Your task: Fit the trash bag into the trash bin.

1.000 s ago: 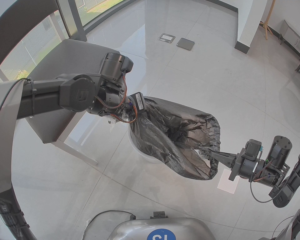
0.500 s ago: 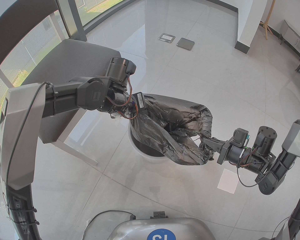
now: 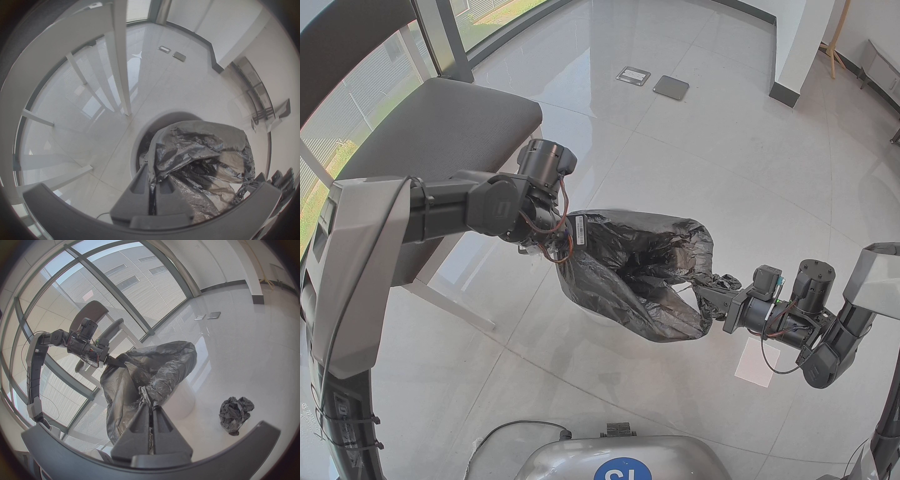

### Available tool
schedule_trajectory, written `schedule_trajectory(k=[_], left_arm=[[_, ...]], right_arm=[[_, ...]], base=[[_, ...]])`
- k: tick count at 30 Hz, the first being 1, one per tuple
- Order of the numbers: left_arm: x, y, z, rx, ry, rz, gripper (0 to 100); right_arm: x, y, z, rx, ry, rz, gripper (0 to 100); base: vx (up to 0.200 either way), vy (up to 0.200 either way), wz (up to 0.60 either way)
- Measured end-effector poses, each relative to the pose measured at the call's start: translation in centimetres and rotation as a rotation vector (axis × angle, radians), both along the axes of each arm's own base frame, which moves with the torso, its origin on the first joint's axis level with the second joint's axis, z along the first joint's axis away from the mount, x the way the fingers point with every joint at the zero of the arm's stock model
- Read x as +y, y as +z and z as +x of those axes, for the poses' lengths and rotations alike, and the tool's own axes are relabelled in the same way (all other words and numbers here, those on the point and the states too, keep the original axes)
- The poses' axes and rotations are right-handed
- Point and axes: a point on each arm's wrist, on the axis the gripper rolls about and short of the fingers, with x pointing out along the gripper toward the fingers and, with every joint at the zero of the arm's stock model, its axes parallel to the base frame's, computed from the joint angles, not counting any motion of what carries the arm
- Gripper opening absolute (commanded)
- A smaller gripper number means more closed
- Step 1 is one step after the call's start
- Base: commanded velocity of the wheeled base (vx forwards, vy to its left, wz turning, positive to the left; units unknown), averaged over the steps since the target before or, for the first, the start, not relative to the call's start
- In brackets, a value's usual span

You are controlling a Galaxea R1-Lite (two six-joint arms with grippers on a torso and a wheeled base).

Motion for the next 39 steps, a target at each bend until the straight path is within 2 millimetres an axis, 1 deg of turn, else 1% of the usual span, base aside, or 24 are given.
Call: schedule_trajectory(k=[6, 11, 18, 21, 23, 25, 30, 34, 39], left_arm=[[-0.8, -1.4, -0.1, 0.025, -0.020, 0.017, 0], [-1.1, -1.7, 0.6, -0.039, -0.028, -0.016, 0], [0.1, -2.2, 2.1, -0.067, -0.008, -0.007, 0], [0.3, -1.8, 2.7, -0.093, 0.008, -0.028, 0], [0.3, -1.3, 3.3, -0.118, 0.024, -0.057, 0], [0.2, -1.3, 3.5, -0.124, 0.035, -0.074, 0], [-0.1, -2.7, 4.3, -0.102, 0.058, -0.082, 0], [-0.3, -4.0, 4.8, -0.077, 0.063, -0.071, 0], [-0.2, -4.6, 5.0, -0.065, 0.076, -0.078, 0]], right_arm=[[0.5, -1.2, -0.2, 0.037, 0.017, -0.015, 0], [0.9, -1.8, -0.2, 0.050, 0.027, -0.023, 0], [0.9, -2.3, 0.2, 0.050, 0.028, -0.032, 0], [0.6, -2.2, 0.8, 0.033, 0.014, -0.032, 0], [0.2, -1.8, 1.5, 0.009, -0.004, -0.026, 0], [-0.3, -1.6, 2.1, -0.004, -0.021, -0.023, 0], [-1.7, -1.0, 3.6, -0.014, -0.068, -0.022, 0], [-2.3, -0.6, 4.5, -0.026, -0.090, -0.019, 0], [-2.4, -0.4, 4.7, -0.033, -0.094, -0.017, 0]], base=[[0.000, 0.000, 0.00], [0.000, 0.000, 0.00], [0.000, 0.000, 0.00], [0.000, 0.000, 0.00], [0.000, 0.000, 0.00], [0.000, 0.000, 0.00], [0.000, 0.000, 0.00], [0.000, 0.000, 0.00], [0.000, 0.000, 0.00]])
